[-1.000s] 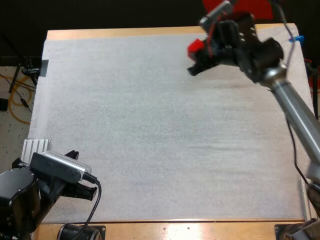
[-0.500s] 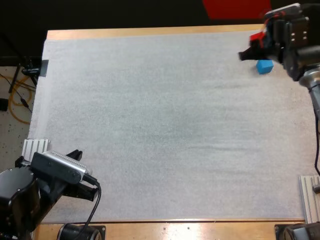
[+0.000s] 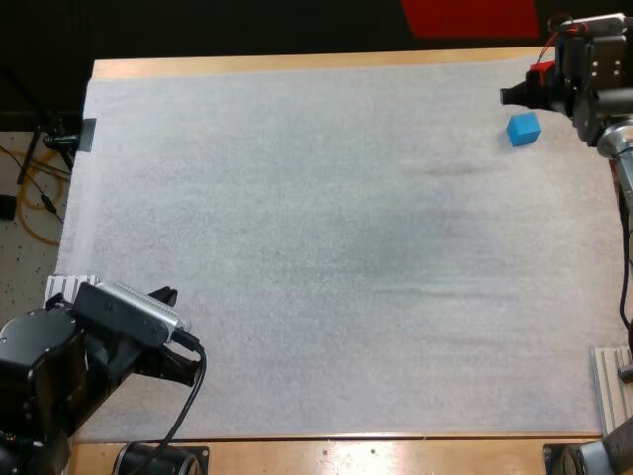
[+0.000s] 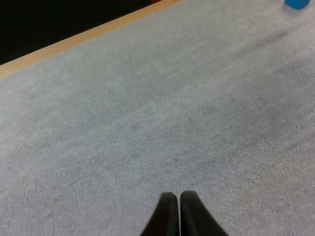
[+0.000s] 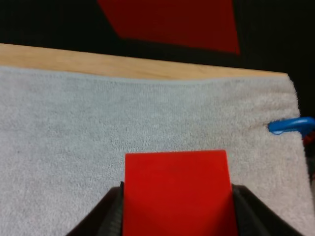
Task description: Stack red cube on blue cube
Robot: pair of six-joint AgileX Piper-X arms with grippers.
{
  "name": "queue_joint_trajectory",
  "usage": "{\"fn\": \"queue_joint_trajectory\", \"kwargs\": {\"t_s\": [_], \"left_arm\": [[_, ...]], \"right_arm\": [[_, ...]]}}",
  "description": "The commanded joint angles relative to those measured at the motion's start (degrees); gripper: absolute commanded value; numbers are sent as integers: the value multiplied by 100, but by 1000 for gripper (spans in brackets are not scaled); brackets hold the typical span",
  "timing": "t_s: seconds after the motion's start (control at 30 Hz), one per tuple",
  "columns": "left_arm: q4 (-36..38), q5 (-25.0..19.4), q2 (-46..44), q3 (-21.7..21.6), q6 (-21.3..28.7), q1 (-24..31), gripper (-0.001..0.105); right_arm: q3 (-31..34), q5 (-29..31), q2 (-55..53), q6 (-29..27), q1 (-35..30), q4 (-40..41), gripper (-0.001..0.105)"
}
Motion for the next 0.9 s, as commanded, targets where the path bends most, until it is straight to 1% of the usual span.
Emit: {"fn": "queue_joint_trajectory", "kwargs": {"t_s": [0.0, 0.23, 0.53, 0.87], "left_arm": [[-65, 58, -2, -24, -46, -27, 0], [-65, 58, -2, -24, -46, -27, 0], [-65, 58, -2, -24, -46, -27, 0], [-65, 58, -2, -24, -46, -27, 0]], "right_arm": [[-29, 38, 71, 42, -12, -117, 21], [-29, 75, 494, 565, -146, -250, 21], [11, -13, 793, 596, -200, -494, 21], [16, -67, 1016, 596, -200, -586, 21]]}}
